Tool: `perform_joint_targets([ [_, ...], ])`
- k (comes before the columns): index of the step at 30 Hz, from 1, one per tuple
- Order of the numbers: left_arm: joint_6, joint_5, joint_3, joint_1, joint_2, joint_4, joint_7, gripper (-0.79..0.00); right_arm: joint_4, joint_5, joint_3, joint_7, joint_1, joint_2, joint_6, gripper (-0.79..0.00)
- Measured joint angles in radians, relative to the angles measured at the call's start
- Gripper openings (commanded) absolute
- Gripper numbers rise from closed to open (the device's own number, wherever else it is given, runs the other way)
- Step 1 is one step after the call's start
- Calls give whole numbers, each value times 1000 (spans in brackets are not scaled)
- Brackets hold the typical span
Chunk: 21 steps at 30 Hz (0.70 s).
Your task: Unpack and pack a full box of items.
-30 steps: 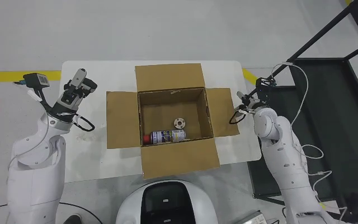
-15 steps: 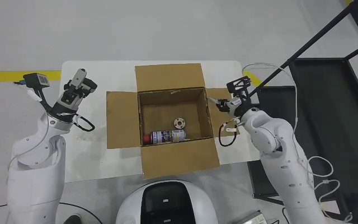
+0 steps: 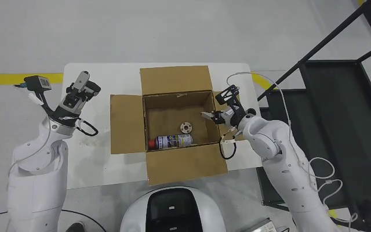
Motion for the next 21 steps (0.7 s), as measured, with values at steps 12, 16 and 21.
perform_joint_targets([
  [12, 0, 0, 0, 0, 0, 0, 0, 0, 18, -41, -219, 175, 132, -27, 51, 0],
  [16, 0, 0, 0, 0, 0, 0, 0, 0, 87, -26, -344, 234, 221, -55, 161, 0],
  [21, 0, 0, 0, 0, 0, 0, 0, 0, 202, 10, -454, 277, 295, -93, 328, 0],
])
